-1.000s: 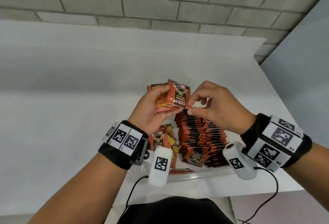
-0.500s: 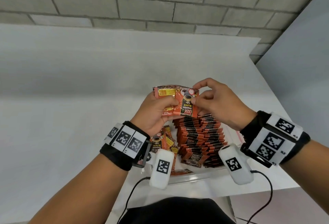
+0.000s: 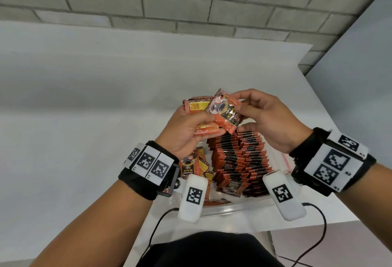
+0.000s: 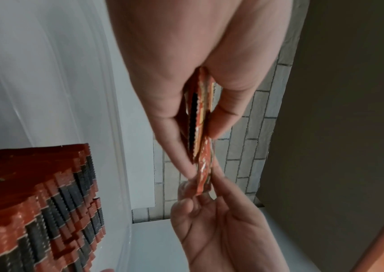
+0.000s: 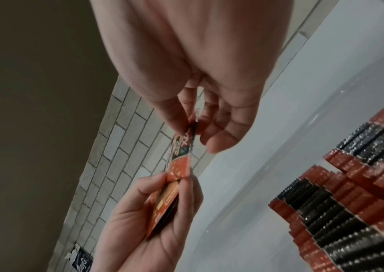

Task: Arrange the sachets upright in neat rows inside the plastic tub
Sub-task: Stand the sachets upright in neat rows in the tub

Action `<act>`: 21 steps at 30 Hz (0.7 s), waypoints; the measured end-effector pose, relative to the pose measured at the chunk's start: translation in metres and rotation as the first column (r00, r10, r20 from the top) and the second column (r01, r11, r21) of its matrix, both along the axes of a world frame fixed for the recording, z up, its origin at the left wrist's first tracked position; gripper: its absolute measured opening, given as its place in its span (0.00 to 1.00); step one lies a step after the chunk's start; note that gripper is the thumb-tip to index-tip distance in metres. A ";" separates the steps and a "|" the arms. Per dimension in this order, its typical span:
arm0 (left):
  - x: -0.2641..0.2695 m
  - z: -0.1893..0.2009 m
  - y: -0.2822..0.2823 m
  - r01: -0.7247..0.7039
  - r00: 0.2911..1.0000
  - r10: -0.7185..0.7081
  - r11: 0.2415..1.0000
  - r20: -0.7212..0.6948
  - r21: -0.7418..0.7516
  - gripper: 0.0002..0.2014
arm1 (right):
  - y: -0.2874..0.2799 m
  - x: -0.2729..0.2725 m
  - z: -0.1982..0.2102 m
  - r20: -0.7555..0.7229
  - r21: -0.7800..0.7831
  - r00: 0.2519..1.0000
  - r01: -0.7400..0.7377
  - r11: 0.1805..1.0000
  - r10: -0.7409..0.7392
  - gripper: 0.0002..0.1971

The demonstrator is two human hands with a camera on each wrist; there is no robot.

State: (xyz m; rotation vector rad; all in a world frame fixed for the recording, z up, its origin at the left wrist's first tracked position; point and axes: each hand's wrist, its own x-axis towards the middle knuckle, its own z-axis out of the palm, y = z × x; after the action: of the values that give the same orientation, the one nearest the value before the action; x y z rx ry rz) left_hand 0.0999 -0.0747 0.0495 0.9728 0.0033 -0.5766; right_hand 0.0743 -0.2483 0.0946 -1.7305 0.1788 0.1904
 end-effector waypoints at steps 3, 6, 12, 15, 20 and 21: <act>0.001 -0.001 0.000 -0.050 0.998 0.050 0.999 0.037 0.003 0.16 | 0.000 -0.002 -0.004 -0.095 0.105 0.995 -0.016 0.994 0.026 0.11; 0.000 -0.001 0.000 -0.031 0.999 0.031 0.999 0.039 -0.006 0.13 | -0.003 -0.004 -0.006 -0.065 0.099 0.997 -0.037 0.994 0.043 0.07; 0.009 -0.001 0.011 -0.177 0.980 0.176 0.984 -0.093 -0.003 0.03 | -0.021 -0.016 0.006 -0.045 -0.226 0.952 -0.304 0.925 0.302 0.08; 0.013 -0.003 0.017 -0.218 0.968 0.217 0.976 -0.124 0.005 0.03 | -0.019 -0.035 0.001 -0.225 -0.471 0.809 -0.578 0.666 0.543 0.08; 0.013 -0.003 0.017 -0.201 0.971 0.198 0.980 -0.130 -0.006 0.04 | -0.005 -0.055 -0.027 -0.381 -0.727 0.714 -0.624 0.287 0.588 0.07; 0.013 -0.003 0.016 -0.196 0.972 0.193 0.981 -0.131 -0.006 0.04 | -0.004 -0.056 -0.031 -0.398 -0.751 0.703 -0.619 0.230 0.590 0.07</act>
State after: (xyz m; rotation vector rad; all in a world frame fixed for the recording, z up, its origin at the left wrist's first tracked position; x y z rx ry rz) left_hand 0.1131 -0.0586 0.0461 0.9028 0.2073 -0.4570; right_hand 0.0182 -0.2519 0.0633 -2.7659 -0.5349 0.8438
